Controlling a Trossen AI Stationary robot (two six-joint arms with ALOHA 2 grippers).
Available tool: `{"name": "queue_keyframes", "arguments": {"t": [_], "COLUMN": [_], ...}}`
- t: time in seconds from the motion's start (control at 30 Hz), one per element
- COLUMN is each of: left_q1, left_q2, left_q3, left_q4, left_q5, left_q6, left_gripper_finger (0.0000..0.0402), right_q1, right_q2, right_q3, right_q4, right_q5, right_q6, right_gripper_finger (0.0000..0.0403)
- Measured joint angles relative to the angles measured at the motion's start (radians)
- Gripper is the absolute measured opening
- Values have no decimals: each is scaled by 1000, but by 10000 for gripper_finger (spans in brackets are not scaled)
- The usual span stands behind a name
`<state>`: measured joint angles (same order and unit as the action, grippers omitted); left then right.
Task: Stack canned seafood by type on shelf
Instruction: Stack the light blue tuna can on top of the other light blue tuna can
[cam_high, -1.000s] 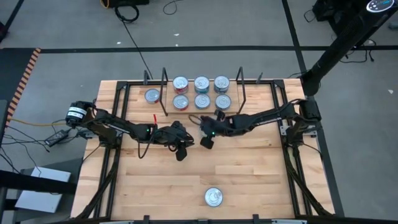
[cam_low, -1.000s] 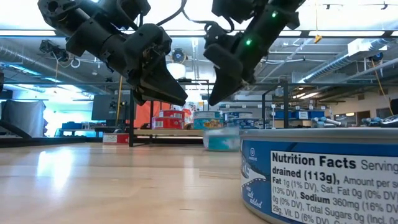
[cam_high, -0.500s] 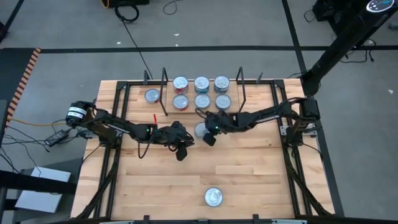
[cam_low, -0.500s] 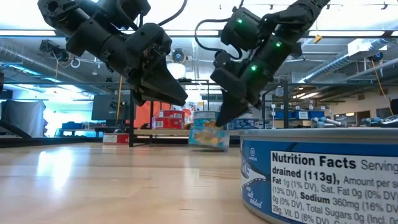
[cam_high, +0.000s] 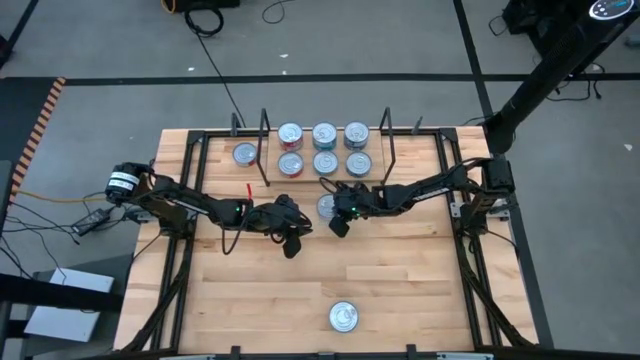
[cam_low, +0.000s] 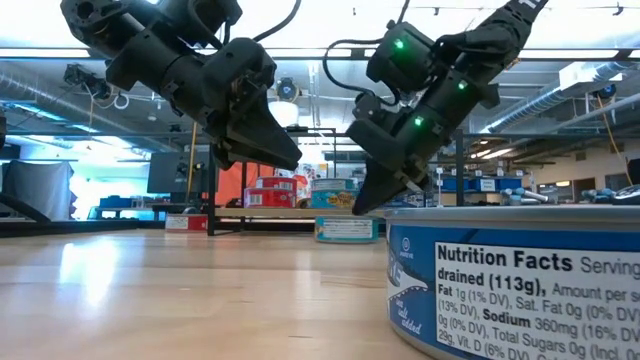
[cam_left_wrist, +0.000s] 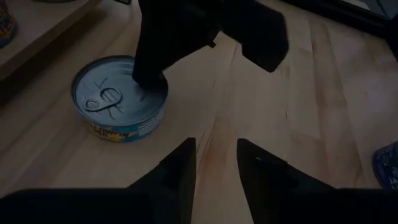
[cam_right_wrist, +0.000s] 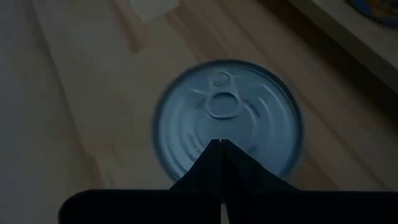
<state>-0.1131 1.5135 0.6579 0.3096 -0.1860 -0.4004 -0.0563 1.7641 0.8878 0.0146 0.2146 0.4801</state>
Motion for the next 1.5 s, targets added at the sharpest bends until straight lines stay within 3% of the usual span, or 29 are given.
{"name": "queue_keyframes", "arguments": {"t": [0.57, 0.9, 1.07, 1.23, 1.5], "left_q1": [0, 0, 0, 0, 2], "left_q2": [0, 0, 0, 0, 0], "left_q3": [0, 0, 0, 0, 0], "left_q4": [0, 0, 0, 1, 20], "left_q5": [-23, -23, -23, -25, -25], "left_q6": [3, 5, 86, 147, 124], "left_gripper_finger": [121, 121, 117, 92, 7], "right_q1": [27, 97, 158, 217, 281], "right_q2": [-1, -1, 1, 2, -1], "right_q3": [-27, -27, -28, -18, 46], "right_q4": [15, 23, 51, 54, 52], "right_q5": [-12, -124, -179, -198, -196], "right_q6": [43, 43, 44, 51, 52], "right_gripper_finger": [9, 9, 9, 9, 9]}}
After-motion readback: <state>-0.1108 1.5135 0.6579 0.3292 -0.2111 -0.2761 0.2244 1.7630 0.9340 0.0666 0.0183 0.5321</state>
